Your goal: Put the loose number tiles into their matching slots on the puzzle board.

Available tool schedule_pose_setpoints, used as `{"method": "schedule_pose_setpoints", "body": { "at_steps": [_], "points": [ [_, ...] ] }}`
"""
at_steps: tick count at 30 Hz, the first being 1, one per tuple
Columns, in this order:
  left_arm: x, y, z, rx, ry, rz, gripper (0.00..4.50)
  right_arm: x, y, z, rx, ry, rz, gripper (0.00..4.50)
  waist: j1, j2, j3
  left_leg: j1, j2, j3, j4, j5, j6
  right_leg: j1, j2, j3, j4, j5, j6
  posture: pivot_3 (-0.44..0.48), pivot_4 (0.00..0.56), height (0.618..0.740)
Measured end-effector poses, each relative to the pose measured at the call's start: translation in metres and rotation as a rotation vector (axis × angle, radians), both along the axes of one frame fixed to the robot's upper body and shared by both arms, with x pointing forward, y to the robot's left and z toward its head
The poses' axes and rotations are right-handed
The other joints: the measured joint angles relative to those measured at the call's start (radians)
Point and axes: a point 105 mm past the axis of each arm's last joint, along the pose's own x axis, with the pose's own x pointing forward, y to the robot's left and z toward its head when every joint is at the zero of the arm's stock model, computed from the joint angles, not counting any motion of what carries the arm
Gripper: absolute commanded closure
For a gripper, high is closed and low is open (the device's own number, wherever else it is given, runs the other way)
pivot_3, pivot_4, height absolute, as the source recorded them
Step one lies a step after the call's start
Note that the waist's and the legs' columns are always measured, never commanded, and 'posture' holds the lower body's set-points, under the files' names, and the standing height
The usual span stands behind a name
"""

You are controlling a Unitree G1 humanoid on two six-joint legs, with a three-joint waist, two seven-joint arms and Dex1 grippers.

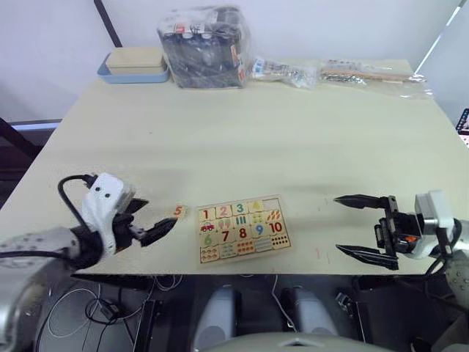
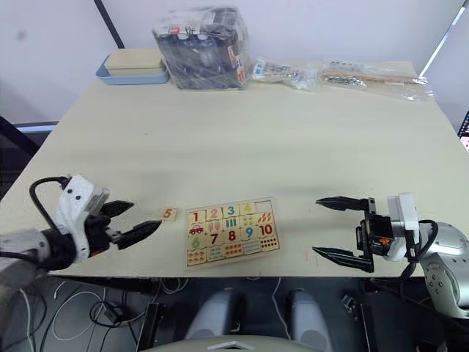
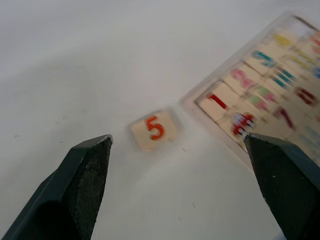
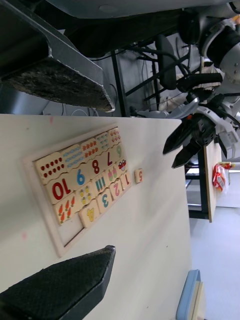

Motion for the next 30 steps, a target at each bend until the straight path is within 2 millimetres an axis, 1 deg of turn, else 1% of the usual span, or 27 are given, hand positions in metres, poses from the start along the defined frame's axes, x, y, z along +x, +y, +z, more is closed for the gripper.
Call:
{"method": "schedule_pose_setpoints", "body": {
  "at_steps": [1, 3, 4, 5, 6, 7, 9, 11, 13, 14, 15, 17, 18, 19, 20, 22, 24, 27, 29, 30],
  "points": [
    [0.000, 0.001, 0.001, -0.001, 0.000, -0.014, 0.06, 0.000, 0.000, 0.000, 0.001, -0.002, 0.001, 0.00, 0.000, 0.000, 0.000, 0.000, 0.000, 0.000, 0.000, 0.000, 0.000, 0.000, 0.000, 0.000, 0.000, 0.000, 0.000, 0.000, 0.150, 0.740],
    [0.003, 0.010, 0.009, -0.004, -0.016, -0.110, 0.06, 0.002, 0.001, 0.004, 0.005, -0.015, 0.005, 0.00, 0.001, 0.000, 0.000, -0.001, 0.000, 0.000, -0.001, 0.000, 0.000, -0.002, -0.003, -0.003, -0.001, 0.000, 0.000, 0.000, 0.150, 0.740],
    [0.003, 0.010, 0.009, -0.002, -0.017, -0.116, 0.06, 0.002, 0.001, 0.004, 0.005, -0.016, 0.005, 0.00, 0.001, 0.000, 0.000, -0.001, 0.000, 0.001, -0.001, 0.000, 0.000, -0.002, -0.004, -0.003, -0.001, 0.000, 0.000, 0.000, 0.150, 0.740],
    [0.000, 0.020, 0.014, -0.003, 0.010, -0.266, 0.06, 0.002, 0.001, 0.004, 0.008, -0.014, 0.000, 0.00, -0.001, -0.001, 0.000, -0.001, 0.000, 0.005, -0.004, 0.000, 0.000, -0.004, -0.009, -0.008, -0.001, 0.000, 0.000, 0.000, 0.150, 0.740],
    [-0.001, 0.022, 0.015, -0.006, 0.017, -0.287, 0.06, 0.002, 0.001, 0.005, 0.008, -0.014, 0.000, 0.00, -0.002, -0.001, 0.000, -0.001, 0.000, 0.006, -0.006, 0.000, 0.000, -0.004, -0.009, -0.009, -0.001, 0.000, 0.000, 0.000, 0.150, 0.740],
    [0.000, 0.025, 0.017, -0.007, 0.027, -0.369, 0.06, 0.001, 0.000, 0.004, 0.006, -0.007, -0.002, 0.00, -0.001, 0.000, 0.000, -0.002, 0.000, 0.007, -0.008, 0.000, 0.000, -0.005, -0.009, -0.009, -0.002, 0.000, 0.000, 0.000, 0.150, 0.740],
    [0.004, 0.032, 0.019, 0.014, 0.040, -0.449, 0.06, 0.000, 0.000, 0.006, -0.001, -0.012, 0.001, 0.00, 0.001, 0.000, 0.000, -0.003, 0.001, 0.006, -0.009, 0.000, 0.000, -0.006, -0.007, -0.011, -0.004, 0.000, 0.000, 0.000, 0.150, 0.740],
    [0.009, 0.035, 0.018, 0.028, 0.031, -0.517, 0.06, -0.002, 0.000, 0.008, -0.010, -0.019, 0.003, 0.00, -0.001, 0.001, 0.000, -0.003, 0.001, 0.007, -0.009, 0.000, 0.000, -0.006, -0.005, -0.011, -0.004, 0.000, 0.000, 0.000, 0.150, 0.740],
    [0.017, 0.035, 0.011, 0.055, 0.024, -0.579, 0.06, -0.005, 0.000, 0.010, -0.015, -0.019, 0.002, 0.00, -0.002, 0.000, 0.000, -0.004, 0.001, 0.008, -0.009, 0.000, 0.001, -0.006, -0.003, -0.011, -0.005, 0.000, 0.000, 0.000, 0.150, 0.740],
    [0.023, 0.037, 0.003, 0.075, 0.022, -0.600, 0.06, -0.007, -0.001, 0.010, -0.026, -0.016, 0.001, 0.00, -0.002, 0.000, 0.000, -0.004, 0.001, 0.008, -0.009, -0.001, 0.001, -0.006, -0.003, -0.010, -0.005, 0.000, 0.000, 0.000, 0.150, 0.740],
    [0.026, 0.038, -0.003, 0.086, 0.022, -0.608, 0.06, -0.008, -0.001, 0.011, -0.029, -0.018, 0.002, 0.00, -0.002, 0.000, 0.000, -0.004, 0.000, 0.008, -0.009, -0.001, 0.001, -0.006, -0.003, -0.010, -0.005, 0.000, 0.001, 0.000, 0.150, 0.740],
    [0.034, 0.038, -0.022, 0.094, 0.040, -0.640, 0.06, -0.010, -0.001, 0.014, -0.029, -0.023, 0.001, 0.00, -0.002, -0.001, 0.000, -0.004, 0.001, 0.008, -0.008, -0.001, 0.002, -0.006, -0.002, -0.010, -0.005, 0.000, 0.001, 0.000, 0.150, 0.740],
    [0.035, 0.037, -0.028, 0.092, 0.047, -0.649, 0.06, -0.011, -0.001, 0.015, -0.029, -0.023, 0.000, 0.00, -0.003, -0.003, 0.000, -0.004, 0.001, 0.009, -0.008, -0.001, 0.002, -0.006, -0.001, -0.010, -0.005, 0.001, 0.001, 0.000, 0.150, 0.740],
    [0.036, 0.037, -0.032, 0.094, 0.050, -0.659, 0.06, -0.011, -0.001, 0.015, -0.031, -0.021, -0.001, 0.00, -0.003, -0.003, 0.000, -0.004, 0.001, 0.008, -0.008, -0.001, 0.002, -0.006, -0.001, -0.010, -0.004, 0.001, 0.001, 0.000, 0.150, 0.740],
    [0.042, 0.035, -0.037, 0.109, 0.045, -0.678, 0.06, -0.011, -0.002, 0.015, -0.032, -0.021, -0.004, 0.00, -0.002, -0.003, 0.000, -0.004, 0.001, 0.008, -0.007, -0.001, 0.002, -0.006, -0.001, -0.010, -0.004, 0.001, 0.002, 0.000, 0.150, 0.740],
    [0.047, 0.034, -0.040, 0.117, 0.032, -0.690, 0.06, -0.012, -0.002, 0.015, -0.033, -0.022, -0.004, 0.00, -0.002, -0.004, 0.000, -0.003, 0.001, 0.008, -0.007, -0.001, 0.002, -0.006, 0.000, -0.010, -0.003, 0.003, 0.005, 0.000, 0.150, 0.740],
    [0.057, 0.032, -0.044, 0.121, 0.007, -0.694, 0.06, -0.012, -0.001, 0.016, -0.034, -0.025, -0.006, 0.00, -0.001, -0.004, 0.000, -0.003, 0.001, 0.008, -0.005, 0.000, 0.002, -0.005, 0.000, -0.010, -0.001, 0.003, 0.005, 0.000, 0.150, 0.740],
    [0.061, 0.033, -0.052, 0.137, 0.010, -0.702, 0.06, -0.014, -0.001, 0.015, -0.033, -0.020, -0.014, 0.00, -0.004, -0.004, -0.001, -0.003, 0.001, 0.008, -0.005, -0.001, 0.002, -0.005, 0.000, -0.009, -0.001, 0.003, 0.005, 0.000, 0.150, 0.740],
    [0.063, 0.034, -0.054, 0.145, 0.010, -0.705, 0.55, -0.015, -0.002, 0.015, -0.035, -0.017, -0.021, 0.00, -0.004, -0.004, -0.001, -0.003, 0.001, 0.008, -0.005, -0.001, 0.002, -0.005, 0.000, -0.009, -0.001, 0.003, 0.005, 0.000, 0.150, 0.740],
    [0.063, 0.034, -0.055, 0.146, 0.010, -0.705, 0.69, -0.015, -0.002, 0.015, -0.036, -0.017, -0.022, 0.00, -0.003, -0.004, -0.001, -0.003, 0.001, 0.008, -0.005, -0.001, 0.002, -0.005, 0.000, -0.009, -0.001, 0.003, 0.005, 0.000, 0.150, 0.740]
  ]
}}
